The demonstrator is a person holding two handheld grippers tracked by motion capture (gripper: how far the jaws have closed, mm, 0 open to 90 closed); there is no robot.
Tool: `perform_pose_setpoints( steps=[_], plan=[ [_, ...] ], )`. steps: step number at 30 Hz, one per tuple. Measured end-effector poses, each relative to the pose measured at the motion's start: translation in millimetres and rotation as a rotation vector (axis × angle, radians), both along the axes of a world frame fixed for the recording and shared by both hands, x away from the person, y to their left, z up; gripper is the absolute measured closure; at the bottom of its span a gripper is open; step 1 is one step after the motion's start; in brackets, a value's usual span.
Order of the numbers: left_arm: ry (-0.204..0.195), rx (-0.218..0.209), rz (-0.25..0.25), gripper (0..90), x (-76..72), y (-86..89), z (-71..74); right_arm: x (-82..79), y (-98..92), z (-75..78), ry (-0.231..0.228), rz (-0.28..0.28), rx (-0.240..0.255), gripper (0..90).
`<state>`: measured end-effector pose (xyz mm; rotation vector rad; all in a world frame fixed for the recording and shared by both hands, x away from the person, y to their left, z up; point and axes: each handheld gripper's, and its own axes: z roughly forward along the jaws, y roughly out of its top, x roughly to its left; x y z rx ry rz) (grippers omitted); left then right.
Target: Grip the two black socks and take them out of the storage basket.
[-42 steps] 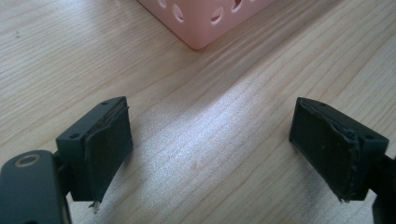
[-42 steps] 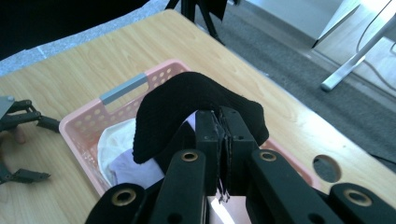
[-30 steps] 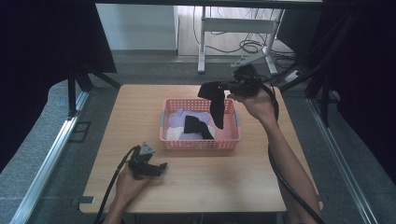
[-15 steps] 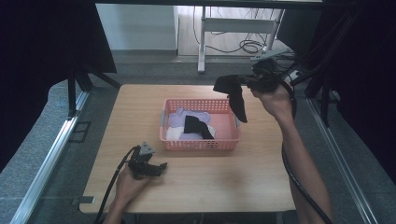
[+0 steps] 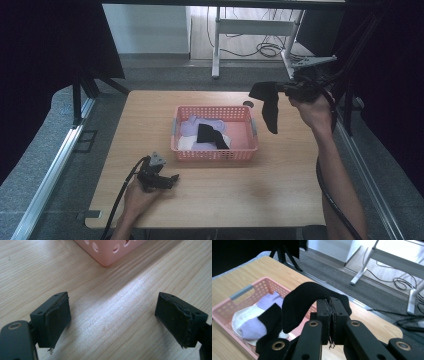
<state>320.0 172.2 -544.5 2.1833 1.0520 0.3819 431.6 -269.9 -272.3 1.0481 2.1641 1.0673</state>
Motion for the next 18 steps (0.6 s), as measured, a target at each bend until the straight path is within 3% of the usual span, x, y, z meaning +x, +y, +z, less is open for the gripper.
perform_pose_setpoints(
  steps=[3, 6, 10, 18],
  plan=[
    [0.0, 0.0, 0.0, 12.8, 0.0, 0.0, 0.0, 1.1, -18.5, -9.6, 0.016, -0.045, 0.005, 87.4],
    [-0.002, -0.001, 0.001, 12.8, 0.0, -0.1, -0.2, 1.9, -25.0, -15.5, 0.026, -0.062, 0.002, 87.4],
    [-0.003, -0.001, 0.001, 12.8, 0.0, -0.1, -0.3, 5.7, -44.0, -36.9, 0.066, -0.109, 0.0, 87.3],
    [0.0, 0.0, -0.001, 12.8, -0.1, 0.0, -0.2, 10.9, -62.7, -72.5, 0.12, -0.165, -0.022, 87.3]
  ],
)
